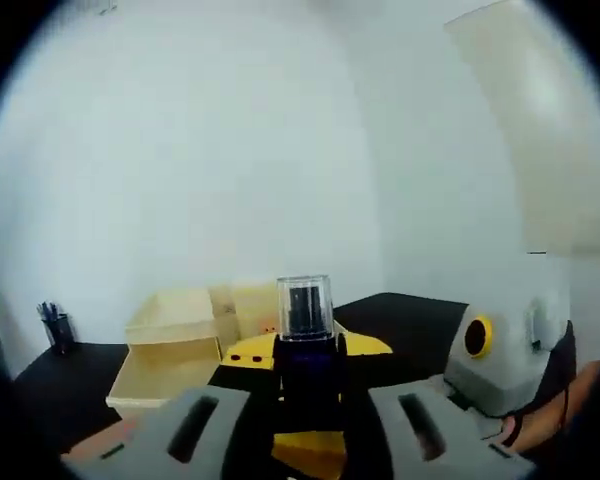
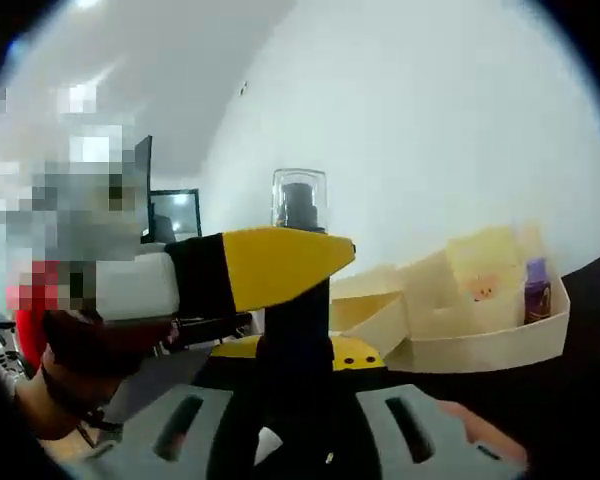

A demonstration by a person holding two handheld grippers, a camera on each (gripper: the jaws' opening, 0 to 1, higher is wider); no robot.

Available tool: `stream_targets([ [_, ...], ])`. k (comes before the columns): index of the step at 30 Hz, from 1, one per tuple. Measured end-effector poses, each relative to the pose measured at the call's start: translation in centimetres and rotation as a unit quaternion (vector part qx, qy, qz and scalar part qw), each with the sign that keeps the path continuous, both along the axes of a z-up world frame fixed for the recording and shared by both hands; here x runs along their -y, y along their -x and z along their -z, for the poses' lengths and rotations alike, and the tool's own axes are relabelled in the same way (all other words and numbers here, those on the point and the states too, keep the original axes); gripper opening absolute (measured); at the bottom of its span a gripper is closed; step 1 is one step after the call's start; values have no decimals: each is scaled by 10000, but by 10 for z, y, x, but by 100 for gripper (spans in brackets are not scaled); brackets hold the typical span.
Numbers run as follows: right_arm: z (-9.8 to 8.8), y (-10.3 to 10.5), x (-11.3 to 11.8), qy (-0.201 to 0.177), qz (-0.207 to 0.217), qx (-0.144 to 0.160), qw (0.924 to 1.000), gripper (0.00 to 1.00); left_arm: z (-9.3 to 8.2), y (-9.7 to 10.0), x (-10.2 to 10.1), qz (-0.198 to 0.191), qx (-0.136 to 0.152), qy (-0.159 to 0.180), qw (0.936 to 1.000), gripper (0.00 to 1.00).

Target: Open the drawer, pick up the cosmetic bottles from the table one by one, place them into the drawer, release the gripper, close the drawer, and move the gripper away

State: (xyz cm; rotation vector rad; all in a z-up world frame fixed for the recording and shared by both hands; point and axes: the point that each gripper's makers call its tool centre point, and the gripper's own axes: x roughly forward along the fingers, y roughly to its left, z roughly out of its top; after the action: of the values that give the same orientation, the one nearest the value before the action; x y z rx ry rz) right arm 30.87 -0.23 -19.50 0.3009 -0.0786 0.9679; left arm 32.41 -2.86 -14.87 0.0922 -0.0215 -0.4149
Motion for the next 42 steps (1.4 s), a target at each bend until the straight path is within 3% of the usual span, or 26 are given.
stream_targets([
  [11,-5,3,-1,-61,-15,209,9998,21,4,0,-4,-17,-130,-15,9999,17],
  [14,-12,1,0,-110,-5,314,9994,22,7,-3,-10,-62,-188,16,9998,17],
  [21,-5,9,-9,40,-235,351,9991,28,-4,-9,-28,-155,-230,113,9996,17],
  [24,7,19,-22,335,-724,176,9967,29,-14,-15,-43,-293,-196,73,9994,17],
  [28,20,17,-28,674,-788,166,9945,31,-22,-27,-63,-458,-276,25,9986,17],
  [30,28,19,-31,739,-1022,-71,9920,33,-22,-34,-72,-504,-400,27,9979,17],
  [32,32,20,-30,585,-1311,-454,9886,35,-18,-40,-79,-495,-636,141,9966,17],
  [34,29,12,-26,403,-1263,-596,9894,35,-15,-48,-87,-514,-837,100,9951,17],
  [42,19,-6,-2,-25,-948,-790,9924,34,-21,-68,-107,-641,-1200,224,9904,17],
])
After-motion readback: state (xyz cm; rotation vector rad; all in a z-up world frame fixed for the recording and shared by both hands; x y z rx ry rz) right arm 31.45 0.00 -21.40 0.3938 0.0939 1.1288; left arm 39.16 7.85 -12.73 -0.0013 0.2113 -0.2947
